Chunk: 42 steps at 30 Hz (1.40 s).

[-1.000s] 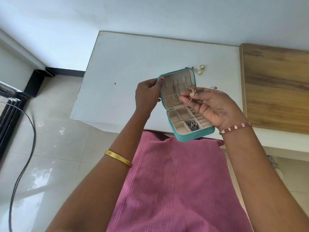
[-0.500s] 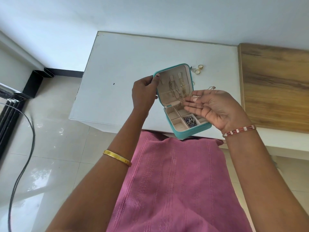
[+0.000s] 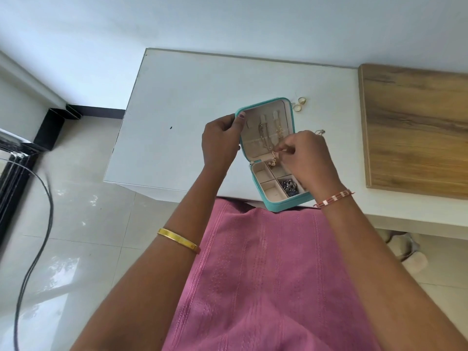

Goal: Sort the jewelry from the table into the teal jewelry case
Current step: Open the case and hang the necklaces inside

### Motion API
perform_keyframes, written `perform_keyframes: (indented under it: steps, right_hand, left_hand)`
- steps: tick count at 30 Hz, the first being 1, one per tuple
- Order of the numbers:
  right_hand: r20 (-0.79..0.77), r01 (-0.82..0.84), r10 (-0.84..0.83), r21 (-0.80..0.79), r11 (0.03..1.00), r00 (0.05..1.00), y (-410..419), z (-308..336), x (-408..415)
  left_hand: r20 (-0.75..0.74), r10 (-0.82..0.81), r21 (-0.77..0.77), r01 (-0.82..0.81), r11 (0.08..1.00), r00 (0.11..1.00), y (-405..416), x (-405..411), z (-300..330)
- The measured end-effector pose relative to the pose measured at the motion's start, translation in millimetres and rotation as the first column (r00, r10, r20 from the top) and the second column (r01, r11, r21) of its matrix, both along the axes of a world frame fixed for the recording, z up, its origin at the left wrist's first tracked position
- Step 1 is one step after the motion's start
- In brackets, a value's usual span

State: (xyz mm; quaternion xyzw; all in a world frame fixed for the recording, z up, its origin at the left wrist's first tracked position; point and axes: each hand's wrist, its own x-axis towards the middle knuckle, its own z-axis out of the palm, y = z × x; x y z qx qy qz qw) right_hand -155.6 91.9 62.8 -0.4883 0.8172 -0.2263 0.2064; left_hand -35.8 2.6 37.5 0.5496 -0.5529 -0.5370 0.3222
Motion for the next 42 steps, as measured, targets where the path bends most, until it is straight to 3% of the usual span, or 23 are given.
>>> perform_keyframes:
  steps: [3, 6, 11, 16, 20, 23, 27, 32, 35, 39, 42]
  right_hand:
    - [0.163, 0.102, -0.087, -0.086, 0.991, 0.983, 1.2, 0.7, -11.9]
    - [0.358, 0.299, -0.225, -0.167, 0.939, 0.906, 0.9, -10.8, -33.7]
    - [0.412, 0.520, -0.433, -0.121, 0.846, 0.802, 4.5, -53.4, -70.3]
    - [0.284, 0.457, -0.424, -0.055, 0.888, 0.860, 5.3, -92.8, -74.8]
    - [0.086, 0.239, -0.235, -0.041, 0.970, 0.968, -4.7, -111.6, -65.9]
    - [-0.102, 0.077, -0.077, -0.006, 0.997, 0.992, -8.9, -118.8, -60.3]
    - [-0.351, -0.038, 0.044, 0.025, 0.999, 0.935, -4.4, -125.6, -61.2]
    - [-0.591, -0.157, 0.172, 0.076, 0.985, 0.788, 2.6, -118.8, -56.3]
    - [-0.653, -0.173, 0.214, 0.128, 0.977, 0.727, 0.1, -119.3, -54.6]
    - [-0.424, -0.036, 0.054, 0.050, 0.998, 0.904, -0.5, -125.3, -54.8]
    - [-0.047, 0.145, -0.147, -0.039, 0.989, 0.988, 3.0, -117.3, -55.4]
  left_hand:
    - [0.021, -0.002, 0.007, 0.002, 1.000, 1.000, -0.5, -0.3, -4.5]
    - [0.037, -0.015, 0.005, 0.015, 1.000, 0.999, -3.0, -0.7, -12.6]
    - [0.089, -0.077, -0.016, 0.078, 0.997, 0.993, -9.8, -1.0, -29.6]
    - [0.102, -0.115, -0.036, 0.119, 0.992, 0.988, -10.7, -2.7, -39.5]
    - [0.098, -0.156, -0.040, 0.161, 0.986, 0.983, -11.8, -1.1, -46.8]
    - [0.105, -0.190, -0.053, 0.196, 0.979, 0.976, -12.8, -0.1, -49.4]
    - [0.098, -0.221, -0.055, 0.228, 0.972, 0.970, -14.2, 2.9, -49.2]
    - [0.107, -0.259, -0.048, 0.265, 0.963, 0.960, -13.1, 6.9, -51.1]
    - [0.098, -0.265, -0.043, 0.270, 0.962, 0.959, -11.8, 8.2, -50.4]
    - [0.071, -0.270, -0.023, 0.272, 0.962, 0.960, -11.5, 8.9, -48.5]
    - [0.047, -0.251, -0.007, 0.252, 0.968, 0.967, -11.4, 11.0, -48.8]
